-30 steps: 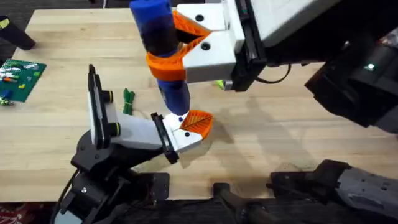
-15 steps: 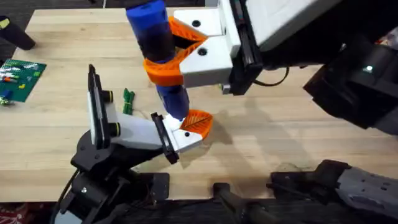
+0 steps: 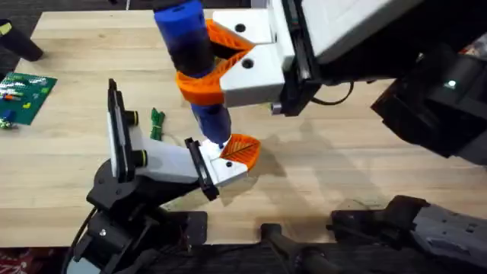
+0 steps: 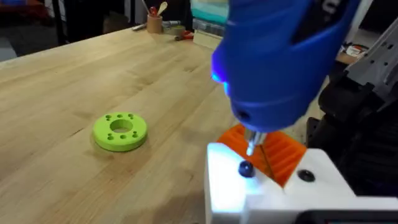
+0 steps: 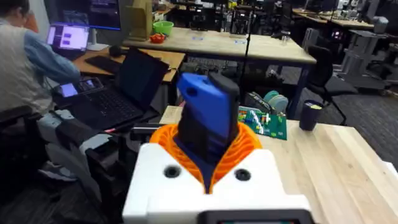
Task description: Pick up the gripper from the table and insert it into the empty holder that is missing its gripper. Then pick up a screw, insert it into the mounting hole, and use the screwdriver to tighten it. Finally, clean up the table by picking up the vegetable and placing it into the bucket.
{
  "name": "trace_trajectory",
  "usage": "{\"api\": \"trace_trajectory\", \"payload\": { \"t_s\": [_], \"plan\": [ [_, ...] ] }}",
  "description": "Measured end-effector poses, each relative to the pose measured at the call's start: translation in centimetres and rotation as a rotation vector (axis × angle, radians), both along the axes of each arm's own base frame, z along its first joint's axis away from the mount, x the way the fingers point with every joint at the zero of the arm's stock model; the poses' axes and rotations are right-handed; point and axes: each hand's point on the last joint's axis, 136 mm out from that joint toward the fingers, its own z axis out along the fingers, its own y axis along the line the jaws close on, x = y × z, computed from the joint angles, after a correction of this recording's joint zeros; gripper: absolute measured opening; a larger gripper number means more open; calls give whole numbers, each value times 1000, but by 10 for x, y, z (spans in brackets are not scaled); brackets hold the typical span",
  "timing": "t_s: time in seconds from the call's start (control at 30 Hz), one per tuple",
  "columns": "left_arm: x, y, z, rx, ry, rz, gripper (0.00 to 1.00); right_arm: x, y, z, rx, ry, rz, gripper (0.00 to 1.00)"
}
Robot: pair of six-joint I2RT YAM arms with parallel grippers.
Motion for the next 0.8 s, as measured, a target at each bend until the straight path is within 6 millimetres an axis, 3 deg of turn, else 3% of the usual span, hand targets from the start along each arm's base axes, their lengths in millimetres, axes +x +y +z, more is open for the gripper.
{"api": "trace_trajectory", "payload": {
  "t_s": [0.8],
  "plan": [
    [0,0,0,1,-3,0,14,1,6,-7,-12,13,8,31]
  ]
}}
